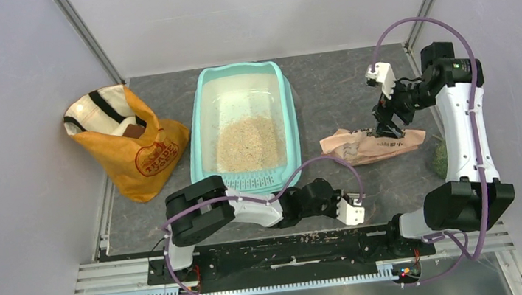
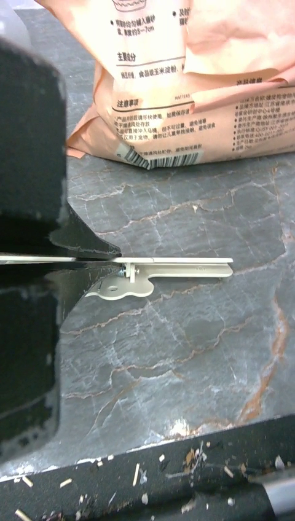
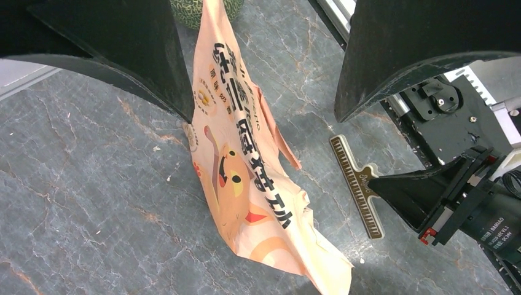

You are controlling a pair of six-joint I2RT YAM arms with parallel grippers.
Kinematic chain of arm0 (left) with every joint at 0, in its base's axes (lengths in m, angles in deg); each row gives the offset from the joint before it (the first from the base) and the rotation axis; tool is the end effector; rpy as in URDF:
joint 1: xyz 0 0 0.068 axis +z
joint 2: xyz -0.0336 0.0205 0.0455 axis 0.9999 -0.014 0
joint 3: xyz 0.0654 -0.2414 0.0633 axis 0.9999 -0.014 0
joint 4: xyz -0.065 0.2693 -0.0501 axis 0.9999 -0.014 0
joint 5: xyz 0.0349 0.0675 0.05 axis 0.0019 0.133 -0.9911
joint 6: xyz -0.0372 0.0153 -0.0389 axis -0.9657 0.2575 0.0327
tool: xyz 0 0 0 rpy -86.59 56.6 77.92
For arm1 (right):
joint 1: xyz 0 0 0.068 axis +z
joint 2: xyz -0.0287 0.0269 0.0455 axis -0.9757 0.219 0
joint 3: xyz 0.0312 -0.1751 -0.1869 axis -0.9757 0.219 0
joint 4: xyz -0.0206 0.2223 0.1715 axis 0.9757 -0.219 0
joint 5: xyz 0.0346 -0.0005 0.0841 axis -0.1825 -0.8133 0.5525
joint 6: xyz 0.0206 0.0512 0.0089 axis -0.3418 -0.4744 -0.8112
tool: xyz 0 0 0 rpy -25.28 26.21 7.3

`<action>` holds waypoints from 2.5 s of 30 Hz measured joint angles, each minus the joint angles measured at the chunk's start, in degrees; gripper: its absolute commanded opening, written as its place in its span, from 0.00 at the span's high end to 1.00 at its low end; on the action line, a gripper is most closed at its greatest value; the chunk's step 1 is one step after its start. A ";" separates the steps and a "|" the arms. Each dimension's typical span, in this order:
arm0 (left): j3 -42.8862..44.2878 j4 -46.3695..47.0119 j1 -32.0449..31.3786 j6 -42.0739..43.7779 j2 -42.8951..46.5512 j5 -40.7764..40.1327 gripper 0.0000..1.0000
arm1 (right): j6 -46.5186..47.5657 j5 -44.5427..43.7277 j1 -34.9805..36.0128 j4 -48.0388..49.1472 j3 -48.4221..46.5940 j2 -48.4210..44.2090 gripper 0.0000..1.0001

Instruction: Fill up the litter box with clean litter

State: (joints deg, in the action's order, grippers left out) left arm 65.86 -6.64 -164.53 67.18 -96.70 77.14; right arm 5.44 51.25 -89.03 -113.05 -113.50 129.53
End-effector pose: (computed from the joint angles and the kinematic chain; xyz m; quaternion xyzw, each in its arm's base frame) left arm 0.1037 -0.4001 0.1083 0.7392 0.4497 -0.1570 0.4761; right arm 0.2623 -0.0300 0.3655 -0.4668 0.8113 0.1622 0.3123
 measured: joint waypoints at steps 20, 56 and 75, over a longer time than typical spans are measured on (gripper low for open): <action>16.37 -22.23 14.69 -23.56 20.13 19.89 0.98 | 3.76 6.54 -1.55 -5.97 -11.78 1.77 0.19; 23.71 -29.64 29.24 -31.15 18.53 41.40 0.98 | 8.00 11.13 16.11 -6.86 -4.59 1.46 0.58; 25.64 -33.94 31.78 -32.35 19.98 44.61 0.20 | 7.58 9.88 17.31 -7.82 -4.61 2.32 0.89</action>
State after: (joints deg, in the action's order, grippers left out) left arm 91.50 -40.59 -132.75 34.83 -76.73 121.75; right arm 13.02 61.13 -71.72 -120.88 -118.12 131.85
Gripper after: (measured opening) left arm 0.749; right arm 0.140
